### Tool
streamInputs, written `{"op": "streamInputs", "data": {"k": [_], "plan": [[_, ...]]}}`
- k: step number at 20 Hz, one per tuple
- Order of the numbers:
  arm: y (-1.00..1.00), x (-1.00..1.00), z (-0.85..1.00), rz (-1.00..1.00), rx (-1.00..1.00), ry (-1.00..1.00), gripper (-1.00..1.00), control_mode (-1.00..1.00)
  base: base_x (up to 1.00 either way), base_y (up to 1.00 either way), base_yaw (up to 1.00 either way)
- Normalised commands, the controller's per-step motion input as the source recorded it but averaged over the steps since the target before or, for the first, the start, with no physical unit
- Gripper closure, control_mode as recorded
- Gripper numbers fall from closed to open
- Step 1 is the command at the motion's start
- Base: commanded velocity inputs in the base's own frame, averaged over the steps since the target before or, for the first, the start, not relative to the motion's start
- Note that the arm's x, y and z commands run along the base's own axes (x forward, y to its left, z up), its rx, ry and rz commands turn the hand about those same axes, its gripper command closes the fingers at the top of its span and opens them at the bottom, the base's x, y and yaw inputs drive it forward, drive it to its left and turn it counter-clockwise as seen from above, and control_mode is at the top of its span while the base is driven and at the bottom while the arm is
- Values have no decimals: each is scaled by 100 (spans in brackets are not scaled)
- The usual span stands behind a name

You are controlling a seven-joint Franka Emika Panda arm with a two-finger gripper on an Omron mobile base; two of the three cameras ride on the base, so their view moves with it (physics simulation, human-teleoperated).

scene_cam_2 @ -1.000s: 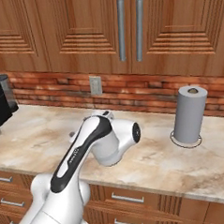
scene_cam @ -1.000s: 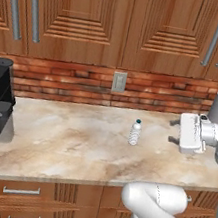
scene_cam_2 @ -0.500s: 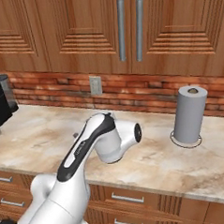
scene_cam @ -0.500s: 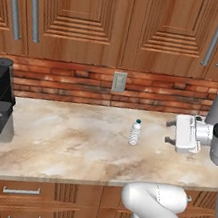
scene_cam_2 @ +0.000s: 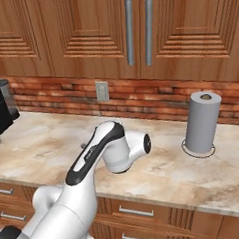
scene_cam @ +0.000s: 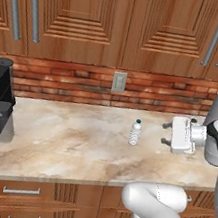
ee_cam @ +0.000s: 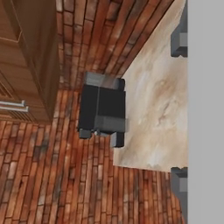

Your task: Move the drinks to the dining counter.

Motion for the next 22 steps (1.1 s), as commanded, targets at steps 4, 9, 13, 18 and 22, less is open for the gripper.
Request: {"op": "streamInputs", "data": {"k": [4, 9, 13, 18, 22], "plan": [[0, 14, -19, 0, 0, 0, -100, -100, 0, 0, 0], [0, 15, -15, 0, 0, 0, -100, -100, 0, 0, 0], [0, 19, -5, 0, 0, 5, -100, -100, 0, 0, 0], [0, 18, 0, 0, 1, 8, -100, -100, 0, 0, 0], [0, 23, -1, 0, 2, 8, -100, -100, 0, 0, 0]]}}
